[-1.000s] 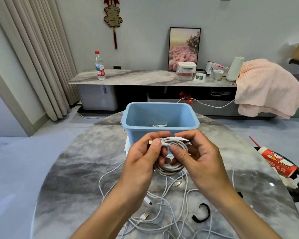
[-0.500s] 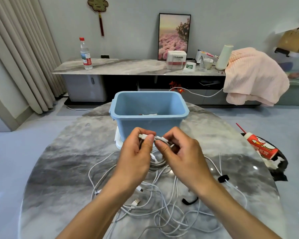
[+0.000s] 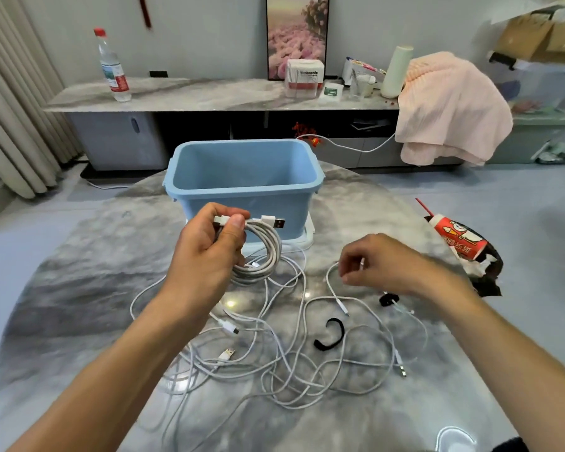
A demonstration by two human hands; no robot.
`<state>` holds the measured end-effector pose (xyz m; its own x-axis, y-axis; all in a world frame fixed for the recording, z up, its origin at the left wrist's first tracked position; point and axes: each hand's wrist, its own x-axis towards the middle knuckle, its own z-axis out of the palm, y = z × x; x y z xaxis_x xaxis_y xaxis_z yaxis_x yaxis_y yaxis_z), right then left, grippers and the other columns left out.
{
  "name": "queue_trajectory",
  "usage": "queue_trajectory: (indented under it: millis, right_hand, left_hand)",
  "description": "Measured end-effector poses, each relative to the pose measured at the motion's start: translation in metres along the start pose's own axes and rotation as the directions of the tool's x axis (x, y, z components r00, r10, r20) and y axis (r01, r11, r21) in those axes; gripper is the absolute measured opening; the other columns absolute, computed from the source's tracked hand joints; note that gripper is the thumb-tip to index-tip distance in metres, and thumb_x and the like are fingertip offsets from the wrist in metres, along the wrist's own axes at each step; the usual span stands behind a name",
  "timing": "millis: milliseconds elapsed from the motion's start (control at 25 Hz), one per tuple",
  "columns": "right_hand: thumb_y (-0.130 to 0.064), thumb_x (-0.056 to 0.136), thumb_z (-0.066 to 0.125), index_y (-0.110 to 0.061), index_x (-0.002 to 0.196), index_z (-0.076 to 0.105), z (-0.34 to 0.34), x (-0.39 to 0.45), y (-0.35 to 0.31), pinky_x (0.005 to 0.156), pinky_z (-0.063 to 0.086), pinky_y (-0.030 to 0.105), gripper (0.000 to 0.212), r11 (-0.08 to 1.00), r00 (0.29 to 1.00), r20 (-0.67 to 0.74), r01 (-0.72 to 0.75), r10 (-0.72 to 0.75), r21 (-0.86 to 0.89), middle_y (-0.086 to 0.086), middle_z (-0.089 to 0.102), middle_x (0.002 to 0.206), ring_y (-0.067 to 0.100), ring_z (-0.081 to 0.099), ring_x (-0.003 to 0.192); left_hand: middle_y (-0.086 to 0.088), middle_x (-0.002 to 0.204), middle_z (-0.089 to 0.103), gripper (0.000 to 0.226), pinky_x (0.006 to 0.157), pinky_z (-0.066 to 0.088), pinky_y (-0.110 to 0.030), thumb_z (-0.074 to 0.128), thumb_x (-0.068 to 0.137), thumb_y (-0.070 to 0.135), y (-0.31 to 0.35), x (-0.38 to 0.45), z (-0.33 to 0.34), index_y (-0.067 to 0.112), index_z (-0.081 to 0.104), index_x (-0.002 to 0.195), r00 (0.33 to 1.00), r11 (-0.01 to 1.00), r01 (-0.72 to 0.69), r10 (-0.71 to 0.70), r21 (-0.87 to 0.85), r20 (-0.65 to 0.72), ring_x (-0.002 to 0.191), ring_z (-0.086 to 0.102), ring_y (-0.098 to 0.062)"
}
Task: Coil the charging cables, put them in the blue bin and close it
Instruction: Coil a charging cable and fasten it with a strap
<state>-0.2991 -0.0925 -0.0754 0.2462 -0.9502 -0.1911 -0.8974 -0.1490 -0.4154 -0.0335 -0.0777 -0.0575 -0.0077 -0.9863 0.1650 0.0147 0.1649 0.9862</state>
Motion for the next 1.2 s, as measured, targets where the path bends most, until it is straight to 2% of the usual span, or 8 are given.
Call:
queue_trajectory:
  millis: [160, 360, 560, 640, 800, 960, 1080, 1200]
  right_hand:
    - [-0.028, 0.076, 0.074, -0.017, 0.086, 0.068, 0.072, 0.003, -0.035, 0.062, 0.044, 0.029, 0.016, 0.921, 0.95, 0.311, 0.149, -0.032, -0.36, -0.002, 0.068, 0.091, 0.019, 0.065, 0.085]
    - [-0.011, 0.083, 0.06, -0.012, 0.093, 0.065, 0.097, 0.011, -0.032, 0.076, 0.037, 0.029, 0.011, 0.848, 0.969, 0.242, 0.17, -0.051, -0.502, 0.009, 0.067, 0.104, 0.029, 0.058, 0.103]
    - [-0.019, 0.09, 0.065, -0.027, 0.09, 0.064, 0.038, 0.007, -0.053, 0.073, 0.049, 0.031, 0.009, 0.98, 0.974, -0.145, 0.185, -0.174, 0.068, -0.007, 0.071, 0.083, 0.007, 0.062, 0.077]
    - [-0.012, 0.092, 0.065, -0.023, 0.096, 0.071, 0.01, -0.003, -0.068, 0.068, 0.043, 0.015, 0.014, 0.937, 0.899, -0.364, 0.316, -0.246, 0.147, -0.012, 0.07, 0.084, 0.0, 0.061, 0.076]
    - [-0.017, 0.089, 0.066, -0.022, 0.101, 0.073, -0.004, -0.022, -0.1, 0.066, 0.043, 0.01, 0.014, 0.862, 0.741, -0.571, 0.495, -0.353, 0.11, -0.017, 0.071, 0.085, -0.002, 0.063, 0.075]
    - [-0.032, 0.082, 0.065, -0.026, 0.084, 0.062, 0.025, -0.022, -0.113, 0.05, 0.049, 0.034, 0.007, 0.912, 0.686, -0.603, 0.346, -0.407, -0.221, -0.01, 0.066, 0.068, 0.015, 0.061, 0.06]
    - [-0.035, 0.085, 0.054, -0.025, 0.074, 0.063, 0.039, -0.015, -0.116, 0.042, 0.045, 0.033, 0.018, 0.891, 0.668, -0.596, 0.265, -0.446, -0.369, -0.008, 0.062, 0.064, 0.02, 0.059, 0.06]
    - [-0.019, 0.086, 0.063, -0.019, 0.068, 0.061, 0.047, -0.012, -0.12, 0.044, 0.039, 0.031, 0.017, 0.874, 0.559, -0.678, 0.225, -0.477, -0.431, -0.003, 0.058, 0.062, 0.021, 0.052, 0.056]
  left_hand:
    - [0.01, 0.061, 0.051, 0.015, 0.061, 0.04, -0.031, 0.048, 0.101, 0.013, -0.001, 0.0, -0.004, 0.015, 0.06, 0.093, 1.0, 1.0, 0.009, -0.009, -0.015, -0.011, 0.049, 0.043, -0.005]
    - [0.004, 0.066, 0.049, 0.015, 0.059, 0.042, -0.028, 0.047, 0.102, 0.012, 0.004, 0.0, -0.007, 0.014, 0.06, 0.093, 1.0, 0.999, 0.015, -0.015, -0.031, -0.002, 0.05, 0.043, -0.005]
    - [-0.001, 0.067, 0.047, 0.013, 0.053, 0.04, -0.019, 0.047, 0.101, 0.009, 0.008, 0.0, -0.004, 0.014, 0.058, 0.106, 1.0, 0.999, 0.001, -0.002, -0.045, -0.005, 0.053, 0.041, -0.007]
    - [-0.001, 0.067, 0.046, 0.016, 0.052, 0.039, -0.015, 0.047, 0.101, 0.009, 0.006, 0.0, -0.002, 0.012, 0.059, 0.112, 1.0, 0.999, 0.022, -0.022, -0.037, -0.007, 0.054, 0.041, -0.007]
    - [0.001, 0.066, 0.049, 0.017, 0.055, 0.042, -0.015, 0.047, 0.101, 0.01, 0.003, -0.003, 0.0, 0.01, 0.064, 0.107, 0.998, 0.998, 0.06, -0.06, -0.026, 0.004, 0.056, 0.046, -0.006]
    - [-0.001, 0.067, 0.052, 0.018, 0.052, 0.046, -0.017, 0.046, 0.101, 0.009, 0.004, -0.008, 0.007, 0.008, 0.063, 0.109, 0.996, 0.996, 0.073, -0.071, -0.044, 0.049, 0.057, 0.048, -0.007]
    - [-0.001, 0.067, 0.054, 0.017, 0.054, 0.049, -0.021, 0.046, 0.101, 0.008, 0.005, -0.012, 0.011, 0.007, 0.061, 0.109, 0.998, 0.998, 0.045, -0.043, -0.034, 0.053, 0.06, 0.051, -0.011]
    - [-0.005, 0.074, 0.061, 0.016, 0.059, 0.053, -0.027, 0.046, 0.102, 0.008, 0.007, -0.014, 0.012, 0.011, 0.061, 0.107, 0.997, 0.999, 0.011, -0.009, -0.032, 0.075, 0.065, 0.056, -0.018]
